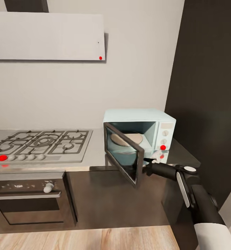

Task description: In the kitchen, take the popcorn bag from the countertop, put it into the microwave, and heat it until the popcorn is cooked so the cooked popcorn ends up inside the bag.

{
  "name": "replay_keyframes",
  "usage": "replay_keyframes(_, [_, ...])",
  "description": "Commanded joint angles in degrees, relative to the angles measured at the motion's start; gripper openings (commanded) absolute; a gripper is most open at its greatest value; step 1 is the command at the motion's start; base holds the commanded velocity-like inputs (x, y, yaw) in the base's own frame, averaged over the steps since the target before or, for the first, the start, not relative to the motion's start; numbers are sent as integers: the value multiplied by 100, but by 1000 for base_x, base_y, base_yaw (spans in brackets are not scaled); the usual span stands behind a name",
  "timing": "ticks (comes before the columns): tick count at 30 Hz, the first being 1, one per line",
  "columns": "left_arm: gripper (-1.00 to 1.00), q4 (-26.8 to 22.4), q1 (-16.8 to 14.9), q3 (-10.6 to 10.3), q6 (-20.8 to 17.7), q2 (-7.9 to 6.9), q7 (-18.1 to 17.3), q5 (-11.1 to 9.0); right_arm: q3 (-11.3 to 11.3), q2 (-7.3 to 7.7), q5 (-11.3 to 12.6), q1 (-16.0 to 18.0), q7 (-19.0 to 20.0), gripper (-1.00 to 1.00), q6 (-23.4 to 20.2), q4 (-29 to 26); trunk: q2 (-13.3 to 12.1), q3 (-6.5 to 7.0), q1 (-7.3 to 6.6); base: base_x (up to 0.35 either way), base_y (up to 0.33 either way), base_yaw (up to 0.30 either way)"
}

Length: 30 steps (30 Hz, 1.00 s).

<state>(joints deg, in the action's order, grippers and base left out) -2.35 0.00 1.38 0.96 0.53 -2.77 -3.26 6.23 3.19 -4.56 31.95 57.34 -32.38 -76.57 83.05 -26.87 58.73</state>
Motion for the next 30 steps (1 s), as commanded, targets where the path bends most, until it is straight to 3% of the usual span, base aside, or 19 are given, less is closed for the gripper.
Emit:
replay_keyframes(1, [100,-2,0,12,9,0,-22,-34,9,-3,-43,5,159,100,-32,-5,3,-5,0,0,7,0])
replay_keyframes(7, [100,-2,0,12,9,0,-22,-34,9,13,-45,5,776,100,-32,1,3,-5,0,0,1,0])
replay_keyframes(11, [100,-2,0,12,9,0,-22,-34,4,-10,-45,5,943,100,-38,2,3,-5,0,0,0,0])
replay_keyframes(19, [100,-2,0,12,9,-1,-22,-34,-76,-59,-43,5,999,100,-338,2,3,-5,0,0,0,0])
replay_keyframes(30, [100,-2,0,12,9,0,-22,-34,-85,-55,-53,5,963,100,-366,2,3,-5,0,0,91,0])
